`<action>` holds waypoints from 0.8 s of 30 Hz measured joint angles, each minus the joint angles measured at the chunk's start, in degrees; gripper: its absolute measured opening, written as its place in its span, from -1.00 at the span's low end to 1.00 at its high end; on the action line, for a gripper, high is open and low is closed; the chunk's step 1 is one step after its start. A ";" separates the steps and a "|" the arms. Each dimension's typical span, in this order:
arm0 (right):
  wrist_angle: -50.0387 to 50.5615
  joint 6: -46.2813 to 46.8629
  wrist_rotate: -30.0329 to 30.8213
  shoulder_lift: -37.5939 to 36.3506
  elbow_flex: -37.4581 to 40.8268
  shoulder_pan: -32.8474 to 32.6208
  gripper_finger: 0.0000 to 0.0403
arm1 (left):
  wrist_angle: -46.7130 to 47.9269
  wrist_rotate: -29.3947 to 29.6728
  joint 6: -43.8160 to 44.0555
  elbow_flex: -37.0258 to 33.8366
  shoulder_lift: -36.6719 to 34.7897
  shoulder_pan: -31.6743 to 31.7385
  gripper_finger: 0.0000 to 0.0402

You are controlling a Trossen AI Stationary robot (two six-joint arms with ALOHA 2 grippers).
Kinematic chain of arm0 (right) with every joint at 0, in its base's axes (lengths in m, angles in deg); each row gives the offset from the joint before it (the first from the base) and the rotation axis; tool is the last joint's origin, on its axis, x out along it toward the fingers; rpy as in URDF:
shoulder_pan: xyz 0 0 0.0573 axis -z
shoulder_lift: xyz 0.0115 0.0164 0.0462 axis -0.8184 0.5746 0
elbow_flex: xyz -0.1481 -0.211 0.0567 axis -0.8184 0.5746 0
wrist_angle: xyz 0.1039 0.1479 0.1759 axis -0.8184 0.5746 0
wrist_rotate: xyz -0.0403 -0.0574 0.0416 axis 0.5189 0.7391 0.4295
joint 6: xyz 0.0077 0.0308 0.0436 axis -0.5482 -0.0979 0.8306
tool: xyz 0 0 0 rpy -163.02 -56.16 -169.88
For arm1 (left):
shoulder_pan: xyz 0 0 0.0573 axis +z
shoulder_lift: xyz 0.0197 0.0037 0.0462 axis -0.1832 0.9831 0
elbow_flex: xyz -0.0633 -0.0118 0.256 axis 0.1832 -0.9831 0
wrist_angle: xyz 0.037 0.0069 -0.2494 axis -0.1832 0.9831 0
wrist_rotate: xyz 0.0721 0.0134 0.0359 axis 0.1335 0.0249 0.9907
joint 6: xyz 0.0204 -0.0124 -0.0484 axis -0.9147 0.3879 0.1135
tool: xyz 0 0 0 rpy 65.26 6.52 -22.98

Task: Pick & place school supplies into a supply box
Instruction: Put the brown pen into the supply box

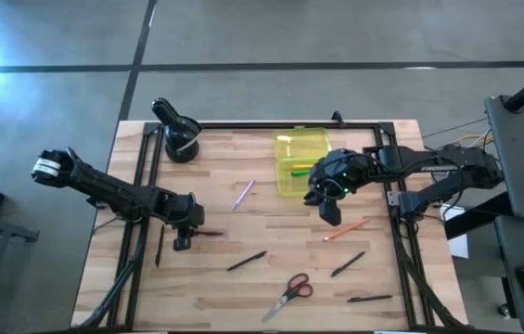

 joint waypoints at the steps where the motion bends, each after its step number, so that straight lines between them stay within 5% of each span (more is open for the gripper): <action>1: 0.00 0.00 0.00 0.00 0.00 0.00 -0.66 | 0.04 0.04 -0.01 0.03 0.01 0.00 -0.47; 11: 0.00 0.00 0.00 0.00 0.01 0.00 -0.66 | 0.22 -0.82 0.11 0.03 0.04 -0.09 -0.94; 24: -0.06 -0.29 0.00 -0.02 0.01 0.04 -0.66 | 9.31 0.71 -4.26 9.80 0.17 -0.09 -0.95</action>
